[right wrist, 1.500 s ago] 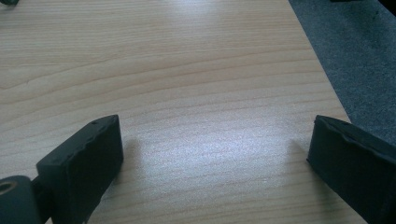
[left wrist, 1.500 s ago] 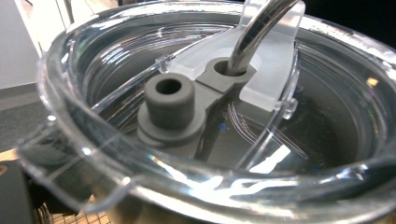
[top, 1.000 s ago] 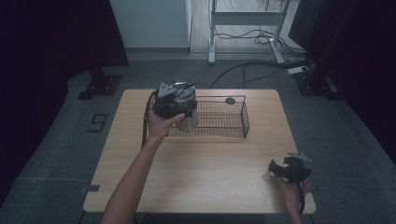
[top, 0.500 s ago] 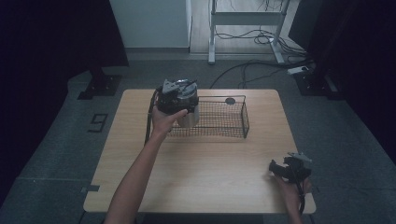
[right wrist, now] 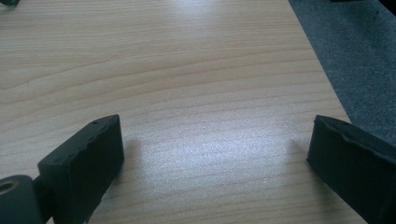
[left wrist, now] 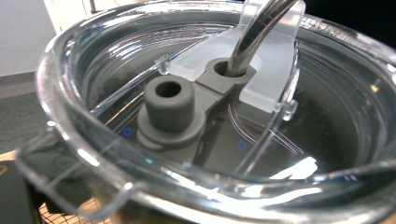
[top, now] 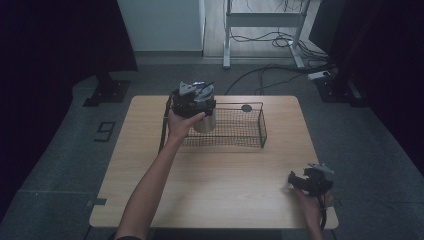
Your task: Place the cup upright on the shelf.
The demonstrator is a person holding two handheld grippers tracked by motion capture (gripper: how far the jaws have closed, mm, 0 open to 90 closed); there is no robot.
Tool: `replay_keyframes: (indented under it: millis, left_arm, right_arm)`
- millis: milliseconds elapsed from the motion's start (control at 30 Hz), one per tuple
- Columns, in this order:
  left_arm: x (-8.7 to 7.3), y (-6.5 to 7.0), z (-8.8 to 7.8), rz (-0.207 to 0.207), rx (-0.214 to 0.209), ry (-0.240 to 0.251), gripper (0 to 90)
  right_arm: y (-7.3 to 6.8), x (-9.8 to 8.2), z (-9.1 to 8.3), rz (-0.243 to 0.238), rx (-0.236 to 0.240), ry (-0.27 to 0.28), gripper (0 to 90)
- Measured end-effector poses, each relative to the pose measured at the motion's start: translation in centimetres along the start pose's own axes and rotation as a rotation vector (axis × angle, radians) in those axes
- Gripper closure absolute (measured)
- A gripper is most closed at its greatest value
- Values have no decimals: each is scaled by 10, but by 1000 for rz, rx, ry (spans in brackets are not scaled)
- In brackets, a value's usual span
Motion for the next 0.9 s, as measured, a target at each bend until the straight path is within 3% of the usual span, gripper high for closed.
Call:
replay_keyframes:
  millis: [233, 567, 900]
  left_arm:
    - [-6, -4, 13, -3, 8, -18, 37]
    - [-25, -10, 31, -18, 54, -54, 37]
    - [-40, -14, 45, -28, 65, -82, 37]
  right_arm:
    - [0, 0, 0, 0, 0, 0, 35]
    - [0, 0, 0, -1, -1, 1, 37]
    - [0, 0, 0, -2, 1, 3, 41]
Point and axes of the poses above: each handheld gripper's, and its own axes: z roughly forward along the jaws, x roughly out of its top, y roughly to its right, the point moved 8 cm from there along z, roughly forward along the jaws, and after that the axes turned 5 degrees about z, right-handed, at the moved point
